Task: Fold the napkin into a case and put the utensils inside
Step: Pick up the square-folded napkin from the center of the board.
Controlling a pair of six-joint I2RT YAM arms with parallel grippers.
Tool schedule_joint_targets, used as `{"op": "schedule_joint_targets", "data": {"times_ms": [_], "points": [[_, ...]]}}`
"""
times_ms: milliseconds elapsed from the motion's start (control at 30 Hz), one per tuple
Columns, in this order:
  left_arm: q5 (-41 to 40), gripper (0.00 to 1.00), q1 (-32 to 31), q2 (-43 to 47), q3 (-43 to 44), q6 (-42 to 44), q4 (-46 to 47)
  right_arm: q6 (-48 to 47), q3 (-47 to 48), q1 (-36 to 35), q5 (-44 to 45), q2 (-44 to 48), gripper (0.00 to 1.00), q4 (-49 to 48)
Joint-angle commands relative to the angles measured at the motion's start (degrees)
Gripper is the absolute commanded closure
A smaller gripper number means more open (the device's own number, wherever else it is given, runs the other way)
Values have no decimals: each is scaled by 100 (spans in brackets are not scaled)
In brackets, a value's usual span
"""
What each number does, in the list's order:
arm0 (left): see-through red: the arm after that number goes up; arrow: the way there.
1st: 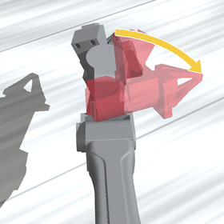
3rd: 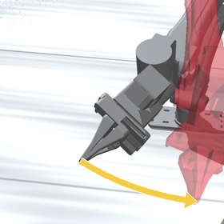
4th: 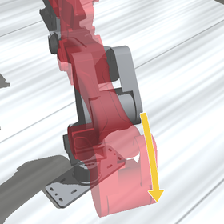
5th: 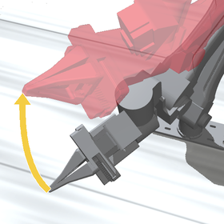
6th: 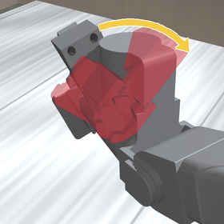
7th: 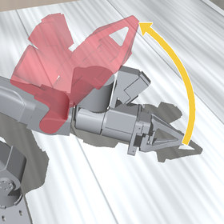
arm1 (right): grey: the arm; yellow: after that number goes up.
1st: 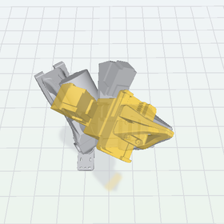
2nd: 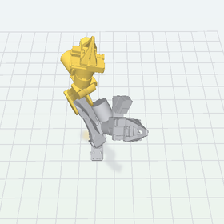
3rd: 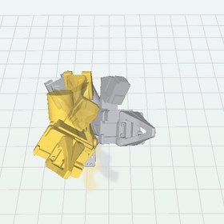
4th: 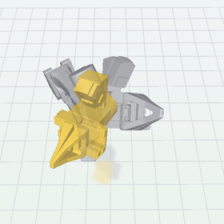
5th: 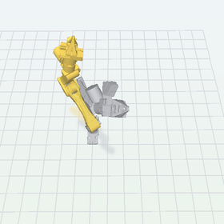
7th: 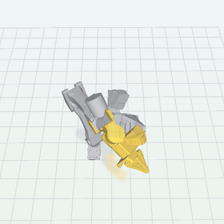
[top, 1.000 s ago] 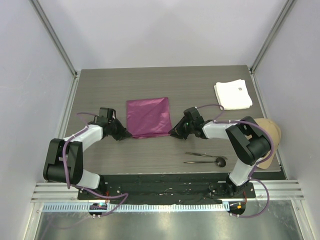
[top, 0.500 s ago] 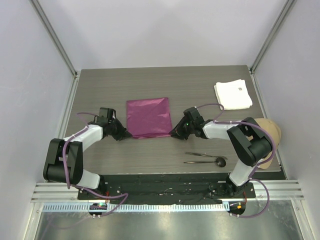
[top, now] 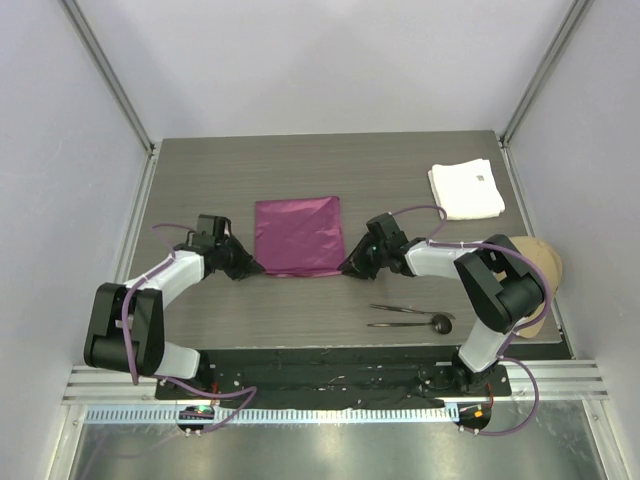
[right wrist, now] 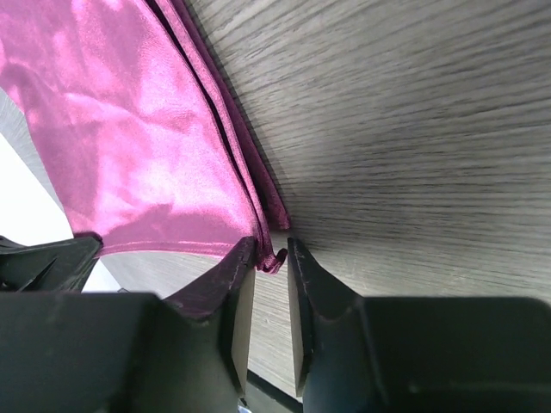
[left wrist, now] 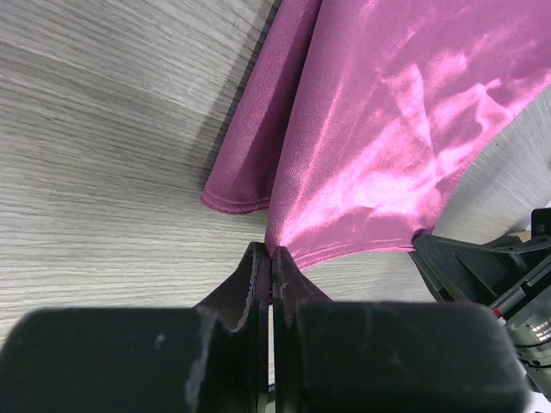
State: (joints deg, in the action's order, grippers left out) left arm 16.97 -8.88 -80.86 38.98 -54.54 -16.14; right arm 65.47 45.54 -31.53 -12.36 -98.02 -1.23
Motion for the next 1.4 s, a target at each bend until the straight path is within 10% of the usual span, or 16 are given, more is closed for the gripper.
{"op": "schedule_joint_targets", "data": {"times_ms": [0,467,700,1367], "points": [[8,100,-8,141,145,137,-3,-149,157,-2,14,204,72,88],[69,100,-8,149,110,137,50,-140,306,15,-135,257,70,264],[96,100,1,149,110,128,76,-114,385,50,-135,292,88,352],[-1,100,97,325,847,163,23,-833,1210,393,-408,187,99,511]]}}
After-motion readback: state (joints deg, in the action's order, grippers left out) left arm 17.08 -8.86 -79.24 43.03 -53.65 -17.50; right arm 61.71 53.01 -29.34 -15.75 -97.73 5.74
